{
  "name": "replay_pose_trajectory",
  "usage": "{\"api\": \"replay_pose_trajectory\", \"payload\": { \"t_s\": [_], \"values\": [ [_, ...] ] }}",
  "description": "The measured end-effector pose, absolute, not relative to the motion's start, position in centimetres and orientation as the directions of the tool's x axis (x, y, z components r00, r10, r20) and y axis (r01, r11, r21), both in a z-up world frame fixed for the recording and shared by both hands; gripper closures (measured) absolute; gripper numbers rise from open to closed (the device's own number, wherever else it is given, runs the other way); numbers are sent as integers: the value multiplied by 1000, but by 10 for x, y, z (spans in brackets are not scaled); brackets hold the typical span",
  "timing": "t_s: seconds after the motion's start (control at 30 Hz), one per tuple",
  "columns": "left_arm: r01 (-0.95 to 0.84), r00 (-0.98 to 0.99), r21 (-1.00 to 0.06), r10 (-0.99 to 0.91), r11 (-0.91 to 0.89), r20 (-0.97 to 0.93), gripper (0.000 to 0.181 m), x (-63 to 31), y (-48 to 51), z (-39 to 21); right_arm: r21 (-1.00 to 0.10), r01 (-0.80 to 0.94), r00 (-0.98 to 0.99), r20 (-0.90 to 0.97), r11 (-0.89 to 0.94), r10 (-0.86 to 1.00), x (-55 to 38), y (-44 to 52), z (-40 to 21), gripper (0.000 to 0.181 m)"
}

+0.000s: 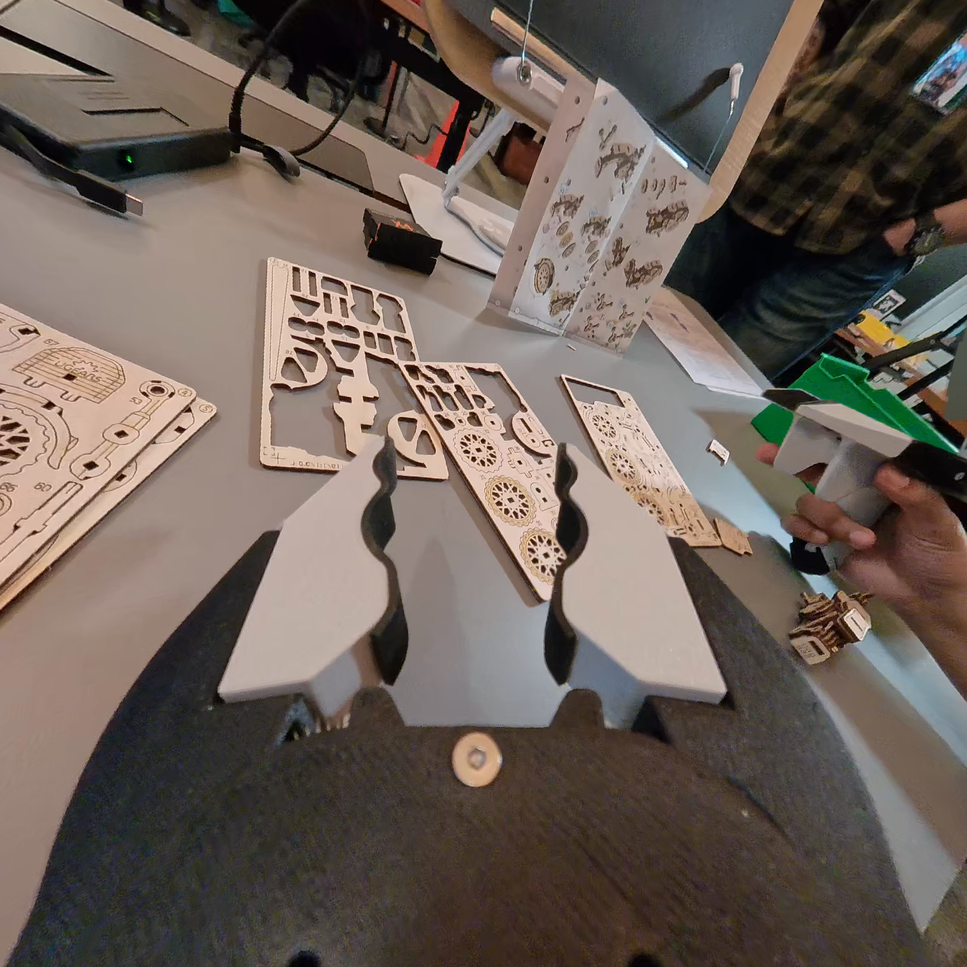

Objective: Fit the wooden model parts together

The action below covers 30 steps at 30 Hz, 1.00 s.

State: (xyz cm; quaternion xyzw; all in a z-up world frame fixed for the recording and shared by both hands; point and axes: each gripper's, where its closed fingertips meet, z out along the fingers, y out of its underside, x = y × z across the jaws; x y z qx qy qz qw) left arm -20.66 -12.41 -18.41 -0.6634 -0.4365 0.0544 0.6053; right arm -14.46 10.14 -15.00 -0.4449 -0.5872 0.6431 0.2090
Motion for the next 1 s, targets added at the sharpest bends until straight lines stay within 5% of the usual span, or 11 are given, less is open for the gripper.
{"api": "replay_pose_trajectory", "payload": {
  "t_s": [0.4,0.63,0.77,1.0],
  "values": [
    [497,674,-867,640,-26,367,122,-200,-104,-191,-958,274,-485,-211,-81,849,-137,104,-164,148],
    [331,828,-884,551,-331,104,118,-176,-61,-203,-960,257,-422,-212,-108,882,-121,132,-162,149],
    [214,882,-842,468,-496,-52,135,-162,-44,-215,-959,254,-396,-219,-123,892,-111,144,-162,149],
    [175,954,-767,300,-617,-24,145,-130,-22,-229,-960,249,-366,-219,-132,904,-99,156,-162,149]
  ]
}}
